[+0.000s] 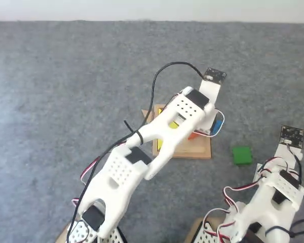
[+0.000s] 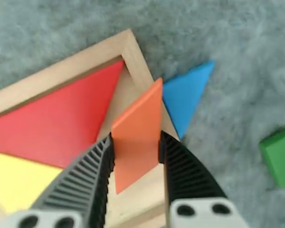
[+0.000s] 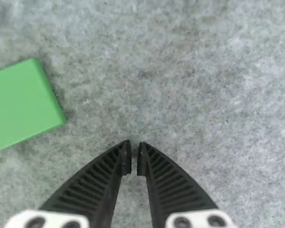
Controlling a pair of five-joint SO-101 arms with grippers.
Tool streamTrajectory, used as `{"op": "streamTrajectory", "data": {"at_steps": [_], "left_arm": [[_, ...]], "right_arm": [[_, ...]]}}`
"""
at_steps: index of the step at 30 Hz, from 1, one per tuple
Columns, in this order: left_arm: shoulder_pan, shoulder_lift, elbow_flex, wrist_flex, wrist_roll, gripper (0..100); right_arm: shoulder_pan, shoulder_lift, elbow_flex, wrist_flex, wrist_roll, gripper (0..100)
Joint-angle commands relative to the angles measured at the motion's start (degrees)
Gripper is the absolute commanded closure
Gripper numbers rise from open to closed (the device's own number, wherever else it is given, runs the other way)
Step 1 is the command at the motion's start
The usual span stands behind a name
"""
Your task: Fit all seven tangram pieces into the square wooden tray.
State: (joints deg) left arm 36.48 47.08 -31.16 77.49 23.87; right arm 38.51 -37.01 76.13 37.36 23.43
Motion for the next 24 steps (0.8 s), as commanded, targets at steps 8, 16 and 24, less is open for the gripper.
{"op": "streamTrajectory", "data": {"at_steps": [8,16,24], "left_arm": [[-0.09,0.79,-4.97,0.53,2.37,87],[-0.18,0.79,-9.71,3.43,2.11,80],[-4.92,0.00,-17.98,8.44,2.29,78]], "right_arm": [[-0.75,-1.54,-0.35,-1.36,0.70,95.7],[-0.75,-1.54,-0.35,-1.27,0.79,95.7],[-0.75,-1.54,-0.35,-1.27,0.79,95.7]]}}
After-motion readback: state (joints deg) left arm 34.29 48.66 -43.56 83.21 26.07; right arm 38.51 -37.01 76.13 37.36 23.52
